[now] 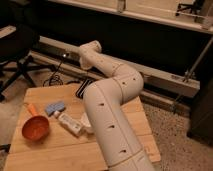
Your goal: Push the eraser across the table
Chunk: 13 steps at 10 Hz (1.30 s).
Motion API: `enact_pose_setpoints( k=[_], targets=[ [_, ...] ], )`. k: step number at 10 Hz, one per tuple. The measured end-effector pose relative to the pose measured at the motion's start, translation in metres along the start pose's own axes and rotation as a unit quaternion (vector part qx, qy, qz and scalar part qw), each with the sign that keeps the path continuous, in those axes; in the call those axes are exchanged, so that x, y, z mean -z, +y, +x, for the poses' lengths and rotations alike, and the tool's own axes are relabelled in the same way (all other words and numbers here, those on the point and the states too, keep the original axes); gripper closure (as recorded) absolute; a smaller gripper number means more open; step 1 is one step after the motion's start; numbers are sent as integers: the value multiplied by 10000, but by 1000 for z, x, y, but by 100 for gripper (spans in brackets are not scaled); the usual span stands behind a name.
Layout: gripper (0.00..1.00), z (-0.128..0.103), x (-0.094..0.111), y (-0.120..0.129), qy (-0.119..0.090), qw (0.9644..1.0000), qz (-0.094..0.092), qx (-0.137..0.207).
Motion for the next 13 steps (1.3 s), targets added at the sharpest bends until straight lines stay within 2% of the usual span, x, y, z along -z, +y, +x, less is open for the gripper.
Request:
enact_pose_setpoints(
  k=[5,8,13],
  targets=[
    [95,16,-34,0,121,9997,189,59],
    [95,19,-45,-4,144,9995,286,38],
    [95,31,-58,-21,282,9990,329,-139]
  ],
)
